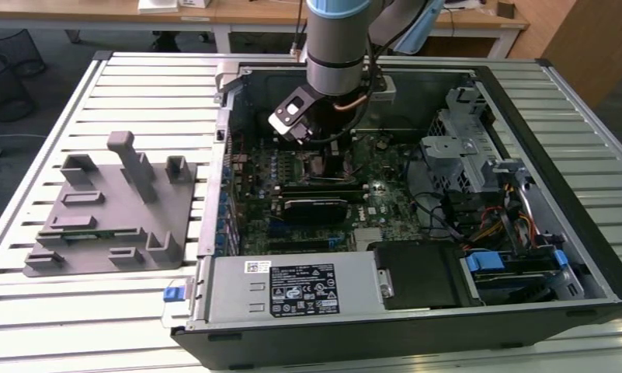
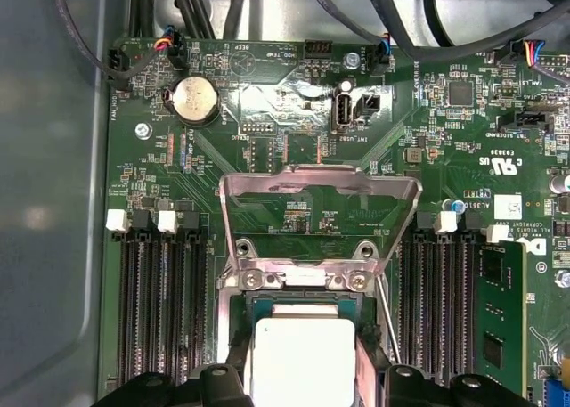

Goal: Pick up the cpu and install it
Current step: 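Place the cpu into insertion slot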

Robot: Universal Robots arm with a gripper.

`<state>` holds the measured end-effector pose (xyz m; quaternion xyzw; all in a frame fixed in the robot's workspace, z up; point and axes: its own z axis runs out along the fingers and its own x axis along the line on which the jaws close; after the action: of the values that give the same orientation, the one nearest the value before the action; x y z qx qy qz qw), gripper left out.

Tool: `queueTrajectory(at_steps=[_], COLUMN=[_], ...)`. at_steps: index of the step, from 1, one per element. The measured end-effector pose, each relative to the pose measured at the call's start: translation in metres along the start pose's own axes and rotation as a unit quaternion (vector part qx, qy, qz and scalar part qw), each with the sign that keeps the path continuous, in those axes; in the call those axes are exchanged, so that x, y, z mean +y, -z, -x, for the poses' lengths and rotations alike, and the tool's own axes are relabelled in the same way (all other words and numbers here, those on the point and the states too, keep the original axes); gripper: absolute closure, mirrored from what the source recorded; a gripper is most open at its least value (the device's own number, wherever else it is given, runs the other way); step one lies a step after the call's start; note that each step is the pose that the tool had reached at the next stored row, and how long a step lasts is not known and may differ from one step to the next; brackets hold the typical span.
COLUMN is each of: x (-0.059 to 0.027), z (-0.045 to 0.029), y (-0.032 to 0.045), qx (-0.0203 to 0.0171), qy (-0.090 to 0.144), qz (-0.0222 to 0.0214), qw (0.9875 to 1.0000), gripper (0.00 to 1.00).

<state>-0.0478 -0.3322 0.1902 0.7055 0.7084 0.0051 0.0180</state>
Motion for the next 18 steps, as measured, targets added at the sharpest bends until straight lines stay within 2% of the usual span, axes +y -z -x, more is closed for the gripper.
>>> queueTrajectory(at_steps=[5,6,7,13,15,17,18], x=[0.0001,0.0001,0.0001,0.0003,0.0004,0.0005,0.0005], z=[-0.0002,-0.0002,-0.0001,0.0001,0.0002,0.0002,0.0002], y=[-0.0006,-0.0006,-0.0002,0.0089,0.0121,0.0141,0.0151], qx=[0.0007,0.0006,0.0002,0.0,0.0,0.0,0.0], qy=[0.0,0.0,0.0,0.0,0.0,0.0,0.0], qz=[0.0005,0.0004,0.0001,0.0001,0.0001,0.0,0.0001], qw=[1.0,1.0,1.0,1.0,1.0,1.0,1.0], gripper=[0.45,0.38,0.38,0.38,0.4,0.52,0.52])
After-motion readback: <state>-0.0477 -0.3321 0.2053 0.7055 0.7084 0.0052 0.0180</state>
